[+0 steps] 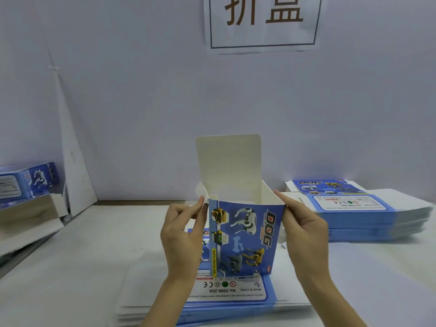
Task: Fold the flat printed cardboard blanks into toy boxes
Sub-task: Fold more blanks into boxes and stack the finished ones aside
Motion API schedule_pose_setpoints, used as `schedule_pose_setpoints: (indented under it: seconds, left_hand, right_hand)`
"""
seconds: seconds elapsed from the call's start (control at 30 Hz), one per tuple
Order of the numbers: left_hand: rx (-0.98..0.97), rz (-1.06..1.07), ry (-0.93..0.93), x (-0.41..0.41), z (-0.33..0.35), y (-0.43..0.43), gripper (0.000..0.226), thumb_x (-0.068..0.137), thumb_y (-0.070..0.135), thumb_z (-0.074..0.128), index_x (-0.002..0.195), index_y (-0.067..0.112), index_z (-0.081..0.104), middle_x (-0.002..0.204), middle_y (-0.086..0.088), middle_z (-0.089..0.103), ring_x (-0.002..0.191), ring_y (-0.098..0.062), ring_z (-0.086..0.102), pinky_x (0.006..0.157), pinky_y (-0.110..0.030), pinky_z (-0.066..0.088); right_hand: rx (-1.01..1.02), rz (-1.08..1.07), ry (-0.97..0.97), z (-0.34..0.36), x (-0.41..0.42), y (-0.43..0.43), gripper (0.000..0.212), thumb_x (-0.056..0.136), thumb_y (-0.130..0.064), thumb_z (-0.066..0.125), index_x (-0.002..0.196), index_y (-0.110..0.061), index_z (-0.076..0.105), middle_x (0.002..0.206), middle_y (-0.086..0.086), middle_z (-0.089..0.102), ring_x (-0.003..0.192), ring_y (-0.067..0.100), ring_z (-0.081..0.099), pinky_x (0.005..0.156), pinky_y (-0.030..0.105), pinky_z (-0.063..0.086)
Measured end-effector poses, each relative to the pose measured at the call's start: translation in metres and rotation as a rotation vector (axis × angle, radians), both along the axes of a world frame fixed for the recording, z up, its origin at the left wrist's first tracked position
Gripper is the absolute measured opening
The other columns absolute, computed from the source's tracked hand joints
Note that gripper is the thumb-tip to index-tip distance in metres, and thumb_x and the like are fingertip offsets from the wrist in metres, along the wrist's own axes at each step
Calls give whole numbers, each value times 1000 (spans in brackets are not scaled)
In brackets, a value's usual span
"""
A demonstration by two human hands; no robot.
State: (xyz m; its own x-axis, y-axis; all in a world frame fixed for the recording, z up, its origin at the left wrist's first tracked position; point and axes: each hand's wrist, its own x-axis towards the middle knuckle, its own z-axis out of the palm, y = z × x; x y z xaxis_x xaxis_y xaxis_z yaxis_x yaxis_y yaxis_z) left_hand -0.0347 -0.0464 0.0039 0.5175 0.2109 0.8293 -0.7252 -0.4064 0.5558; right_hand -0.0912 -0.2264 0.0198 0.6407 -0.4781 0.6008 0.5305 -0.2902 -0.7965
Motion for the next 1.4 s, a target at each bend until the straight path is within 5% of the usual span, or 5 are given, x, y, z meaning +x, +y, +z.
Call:
schedule_pose_setpoints:
  seconds: [0.37, 0.73, 1.1, 1.23, 1.4]
  left_hand:
    - [798, 445, -35, -7, 55, 18, 20, 67, 11, 85, 79, 7, 71, 70, -8, 64, 60, -26, 60, 52, -32, 48]
    - [1380, 616, 148, 9, 86, 3, 18, 102, 17, 39, 110, 15, 55, 103, -2, 65, 89, -17, 59, 66, -25, 31]
    - [575, -48, 560, 6, 61, 14, 19, 100, 23, 45, 110, 14, 59, 88, -6, 67, 73, -18, 61, 60, -27, 48]
    - [124, -441, 776, -16, 25, 1, 112, 76, 35, 79, 151, 39, -4, 141, 8, 43, 126, -13, 47, 94, -26, 47]
    - [167, -324, 745, -40, -11, -33, 152, 32, 74, 81, 152, 27, -2, 152, 7, 17, 139, -16, 26, 114, -35, 31]
  right_hand:
    - [-1114, -516, -159, 42, -8, -33, 11, 78, 1, 73, 88, -3, 74, 83, 10, 75, 67, 32, 69, 65, 39, 55]
    - [-1323, -583, 482, 56, 0, -16, 18, 98, -16, 47, 115, -16, 51, 111, 1, 52, 98, 16, 55, 66, 22, 32]
    - [-802, -346, 500, 44, -3, -18, 30, 102, -27, 39, 96, -15, 66, 91, 1, 68, 76, 13, 53, 60, 21, 40]
    - [-990, -603, 469, 53, -22, 6, 26, 94, -33, 49, 73, -19, 51, 76, -2, 62, 62, 16, 45, 56, 26, 33]
    - [-1008, -561, 268, 54, -49, 45, 28, 61, -20, 82, 55, -11, 57, 46, 3, 54, 36, 22, 38, 48, 28, 42]
